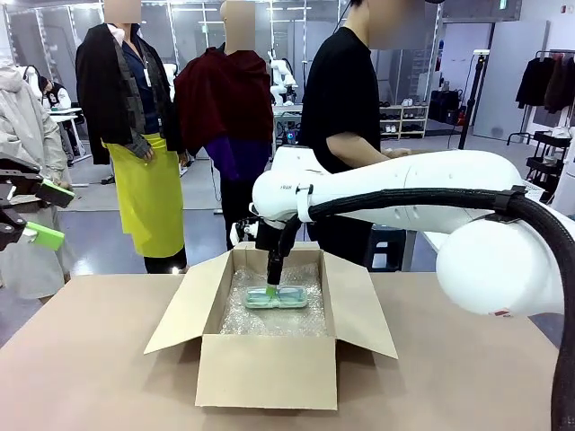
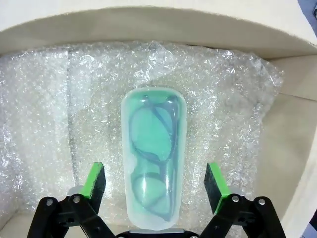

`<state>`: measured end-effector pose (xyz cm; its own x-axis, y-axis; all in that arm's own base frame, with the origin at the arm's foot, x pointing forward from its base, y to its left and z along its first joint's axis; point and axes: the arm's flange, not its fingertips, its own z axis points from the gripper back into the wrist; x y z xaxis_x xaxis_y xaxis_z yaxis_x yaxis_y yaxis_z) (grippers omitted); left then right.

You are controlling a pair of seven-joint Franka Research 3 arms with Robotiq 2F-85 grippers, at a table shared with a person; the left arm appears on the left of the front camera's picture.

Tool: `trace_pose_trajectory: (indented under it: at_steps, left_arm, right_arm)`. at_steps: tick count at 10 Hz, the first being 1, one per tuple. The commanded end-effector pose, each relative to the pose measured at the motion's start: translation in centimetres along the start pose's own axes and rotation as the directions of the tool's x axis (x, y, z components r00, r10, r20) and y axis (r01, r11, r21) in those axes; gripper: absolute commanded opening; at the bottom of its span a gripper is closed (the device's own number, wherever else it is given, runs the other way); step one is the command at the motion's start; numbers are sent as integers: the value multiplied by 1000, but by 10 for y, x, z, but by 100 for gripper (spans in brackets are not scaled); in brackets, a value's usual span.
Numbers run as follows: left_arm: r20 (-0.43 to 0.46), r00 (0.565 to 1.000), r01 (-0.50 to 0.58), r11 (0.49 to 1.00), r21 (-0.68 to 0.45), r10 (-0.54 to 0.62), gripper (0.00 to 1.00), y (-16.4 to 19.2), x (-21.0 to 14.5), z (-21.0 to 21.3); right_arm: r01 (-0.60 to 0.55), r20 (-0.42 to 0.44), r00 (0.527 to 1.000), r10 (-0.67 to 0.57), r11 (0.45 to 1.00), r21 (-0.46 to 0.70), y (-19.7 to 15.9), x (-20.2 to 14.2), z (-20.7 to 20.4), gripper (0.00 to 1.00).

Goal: Pack the glasses set securely to prepare it for shipping.
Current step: Place the Glasses case inside the Package Box, then put the Glasses case from the right side of the table into the Package Box.

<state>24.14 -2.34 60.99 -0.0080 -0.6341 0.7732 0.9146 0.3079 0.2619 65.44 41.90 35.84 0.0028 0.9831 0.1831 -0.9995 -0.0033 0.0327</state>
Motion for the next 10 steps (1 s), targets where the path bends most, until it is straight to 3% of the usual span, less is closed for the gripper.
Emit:
trace_pose_trajectory:
  at_steps: [1,8,9,10]
  left_arm:
    - [19,1000,16,1000,-4,-16,100,1,2,1]
    - [19,1000,16,1000,-4,-16,100,1,2,1]
    - [19,1000,16,1000,-4,-16,100,1,2,1]
    - [19,1000,16,1000,-4,-16,100,1,2,1]
  right_arm:
    - [-18,4,1000,18,1000,7,1,0,-1,100]
    - [1,-1,1000,-1,1000,2,-1,-2,-1,100]
    - [44,18,999,-44,999,25,15,-8,29,100]
    - [89,-56,995,-87,996,32,40,-17,57,100]
